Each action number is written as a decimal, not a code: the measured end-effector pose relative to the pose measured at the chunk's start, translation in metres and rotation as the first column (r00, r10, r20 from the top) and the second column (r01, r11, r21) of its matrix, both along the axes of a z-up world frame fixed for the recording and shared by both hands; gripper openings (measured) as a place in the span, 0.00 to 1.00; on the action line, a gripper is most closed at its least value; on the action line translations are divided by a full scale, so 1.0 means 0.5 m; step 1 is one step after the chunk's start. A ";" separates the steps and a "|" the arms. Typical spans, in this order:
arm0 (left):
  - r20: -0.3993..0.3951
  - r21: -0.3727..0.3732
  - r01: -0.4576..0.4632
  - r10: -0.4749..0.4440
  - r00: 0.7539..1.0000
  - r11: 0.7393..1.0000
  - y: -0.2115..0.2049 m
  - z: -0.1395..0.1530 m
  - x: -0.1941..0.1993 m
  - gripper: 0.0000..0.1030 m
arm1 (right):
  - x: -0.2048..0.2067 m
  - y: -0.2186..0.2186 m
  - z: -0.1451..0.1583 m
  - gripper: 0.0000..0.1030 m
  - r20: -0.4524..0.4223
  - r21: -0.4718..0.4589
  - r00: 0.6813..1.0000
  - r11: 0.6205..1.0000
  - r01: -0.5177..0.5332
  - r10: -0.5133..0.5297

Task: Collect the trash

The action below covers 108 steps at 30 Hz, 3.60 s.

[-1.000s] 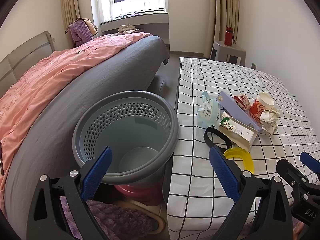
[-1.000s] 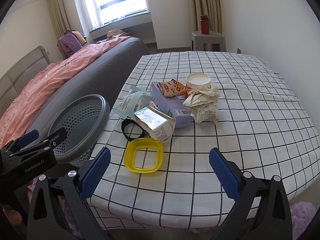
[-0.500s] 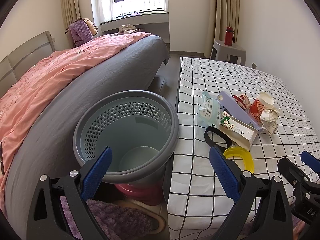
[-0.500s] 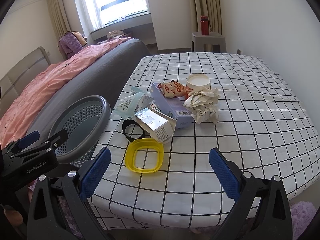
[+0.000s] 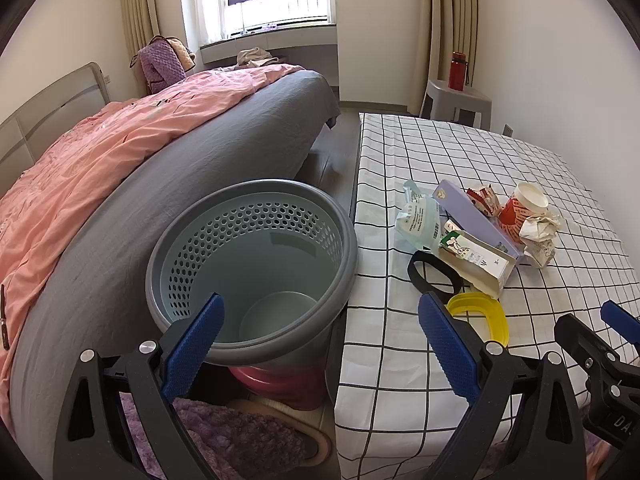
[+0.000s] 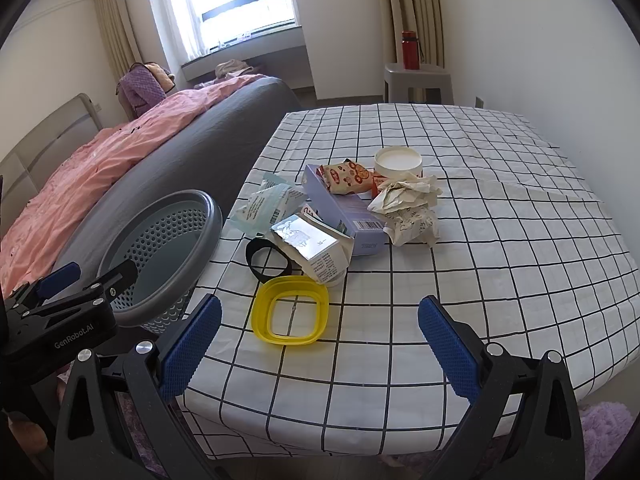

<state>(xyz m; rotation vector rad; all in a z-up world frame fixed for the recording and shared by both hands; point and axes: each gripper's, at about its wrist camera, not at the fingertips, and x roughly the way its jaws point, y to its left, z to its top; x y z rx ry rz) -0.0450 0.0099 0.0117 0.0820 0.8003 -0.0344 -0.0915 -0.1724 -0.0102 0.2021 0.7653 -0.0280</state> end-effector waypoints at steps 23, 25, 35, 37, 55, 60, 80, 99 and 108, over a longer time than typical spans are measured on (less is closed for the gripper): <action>-0.049 0.004 0.067 -0.066 0.997 0.998 -0.051 -0.022 -0.008 0.90 | -0.007 -0.077 -0.020 0.94 -0.021 0.009 0.998 0.998 0.066 -0.066; -0.066 0.004 0.087 -0.087 0.994 0.996 -0.069 -0.032 -0.005 0.90 | -0.010 -0.099 -0.027 0.94 -0.026 0.010 0.996 0.996 0.086 -0.085; -0.143 -0.027 0.191 -0.193 0.971 0.981 -0.171 -0.088 0.013 0.90 | -0.020 -0.202 -0.066 0.94 -0.039 0.025 0.984 0.984 0.175 -0.174; -0.158 -0.031 0.208 -0.210 0.965 0.978 -0.192 -0.100 0.018 0.90 | -0.021 -0.220 -0.074 0.94 -0.041 0.045 0.982 0.981 0.188 -0.186; -0.315 -0.082 0.242 -0.256 0.914 0.967 -0.275 -0.189 0.073 0.90 | -0.013 -0.284 -0.126 0.94 -0.072 0.130 0.976 0.968 0.214 -0.206; -0.315 -0.073 0.229 -0.240 0.918 0.971 -0.275 -0.200 0.081 0.90 | -0.015 -0.286 -0.131 0.94 -0.075 0.136 0.976 0.968 0.212 -0.203; -0.266 -0.071 0.243 -0.253 0.930 0.968 -0.217 -0.162 0.041 0.67 | -0.002 -0.270 -0.142 0.94 -0.093 0.112 0.978 0.974 0.198 -0.188; -0.100 -0.067 0.198 -0.204 0.974 0.978 -0.121 -0.071 0.022 0.67 | 0.058 -0.204 -0.100 0.94 -0.057 0.057 0.995 0.995 0.086 -0.083; -0.064 -0.050 0.173 -0.176 0.982 0.984 -0.103 -0.065 0.058 0.67 | 0.174 -0.204 -0.087 0.94 -0.046 0.000 0.999 1.000 0.017 -0.017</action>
